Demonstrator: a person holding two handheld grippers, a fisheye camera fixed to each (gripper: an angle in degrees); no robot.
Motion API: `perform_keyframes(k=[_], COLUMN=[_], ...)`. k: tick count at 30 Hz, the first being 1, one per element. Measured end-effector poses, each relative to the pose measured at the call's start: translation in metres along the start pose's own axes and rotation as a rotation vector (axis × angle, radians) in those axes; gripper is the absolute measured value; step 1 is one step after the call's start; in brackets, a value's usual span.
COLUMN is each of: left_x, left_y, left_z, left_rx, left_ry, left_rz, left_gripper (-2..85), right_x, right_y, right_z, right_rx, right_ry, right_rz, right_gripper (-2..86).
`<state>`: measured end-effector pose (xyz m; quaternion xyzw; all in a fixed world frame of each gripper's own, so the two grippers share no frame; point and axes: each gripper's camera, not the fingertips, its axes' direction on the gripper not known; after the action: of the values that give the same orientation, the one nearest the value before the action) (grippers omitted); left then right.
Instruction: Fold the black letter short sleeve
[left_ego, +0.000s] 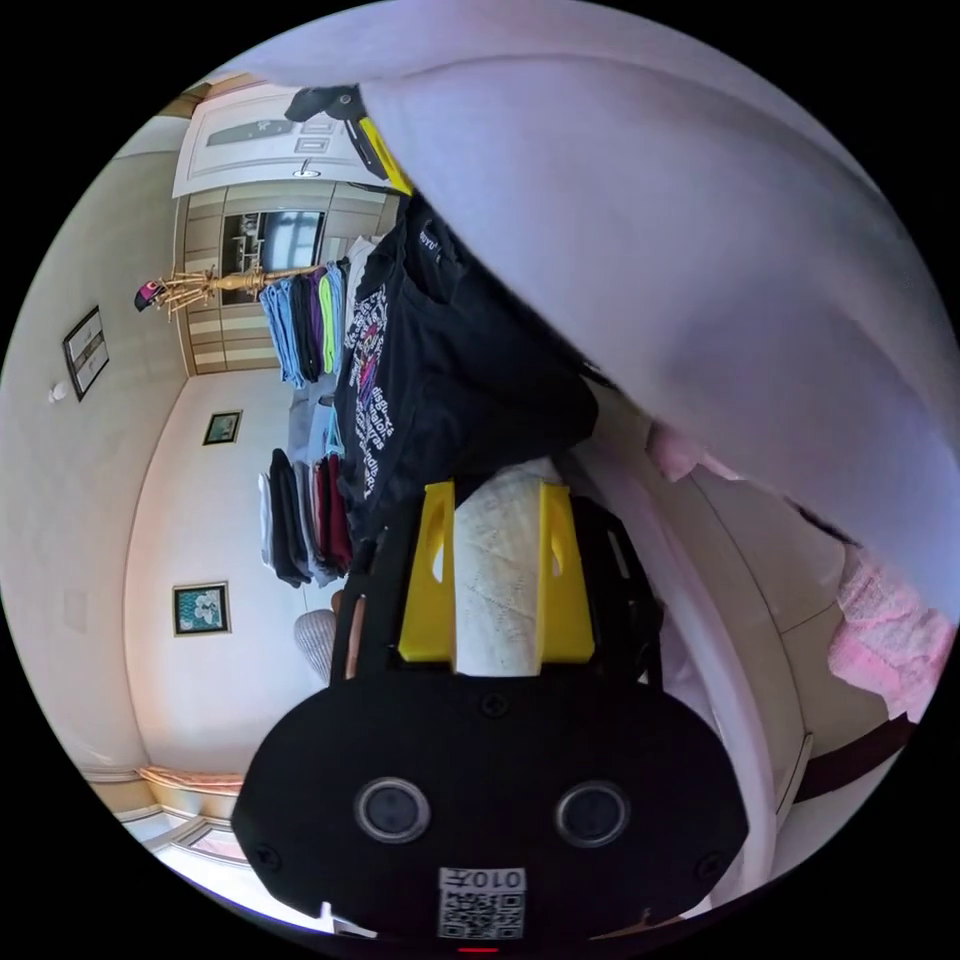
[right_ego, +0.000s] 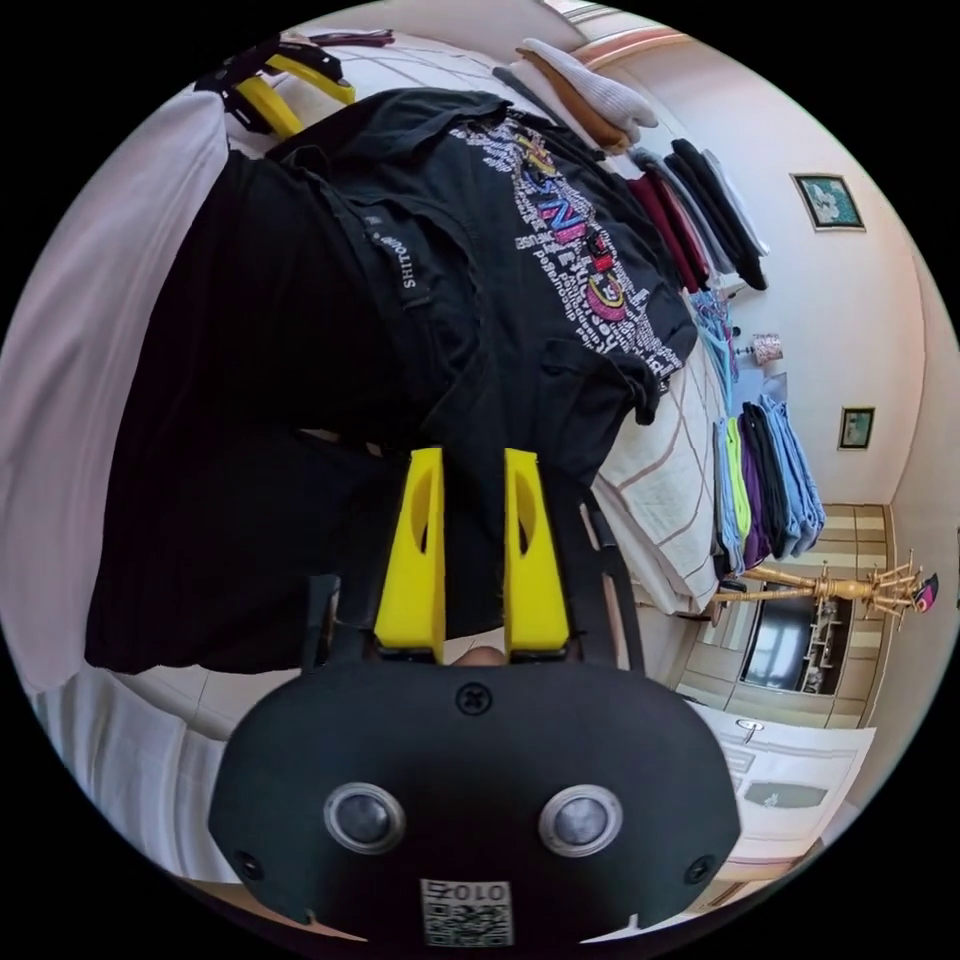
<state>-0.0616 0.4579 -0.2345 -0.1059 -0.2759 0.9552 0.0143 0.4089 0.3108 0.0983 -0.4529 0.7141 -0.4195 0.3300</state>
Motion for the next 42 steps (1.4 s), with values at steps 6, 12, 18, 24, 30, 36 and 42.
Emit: perform_keyframes(k=[6,12,18,24,30,36,42], left_x=[0.009,0.016,0.015,0.033,0.036,0.045,0.052], left_y=[-0.008,-0.014,-0.021,-0.025,-0.034,-0.030,-0.031], left_z=[-0.003,0.005,-0.006,0.000,-0.001,0.007,0.019], left_rx=[0.041,0.057,0.075,0.100,0.131,0.114,0.125], left_ry=[0.041,0.056,-0.027,0.014,-0.038,-0.048,-0.069], left_rz=[0.010,0.007,0.057,0.116,0.153,0.155,0.135], left_gripper=[13.9,13.6,12.0,9.3,8.5,8.8,8.4], right_x=[0.028,0.056,0.052,0.058,0.061,0.059,0.057], right_y=[0.003,0.011,0.009,0.010,0.012,0.010,0.009], right_z=[-0.005,-0.001,0.006,0.010,0.014,0.018,0.018], right_rx=[0.057,0.057,0.025,0.027,0.023,0.018,0.010], right_ry=[-0.065,-0.185,-0.171,-0.192,-0.216,-0.216,-0.218], right_rz=[0.091,0.153,0.135,0.160,0.170,0.172,0.165], right_gripper=[4.3,4.3,4.4,4.4,4.5,4.5,4.4])
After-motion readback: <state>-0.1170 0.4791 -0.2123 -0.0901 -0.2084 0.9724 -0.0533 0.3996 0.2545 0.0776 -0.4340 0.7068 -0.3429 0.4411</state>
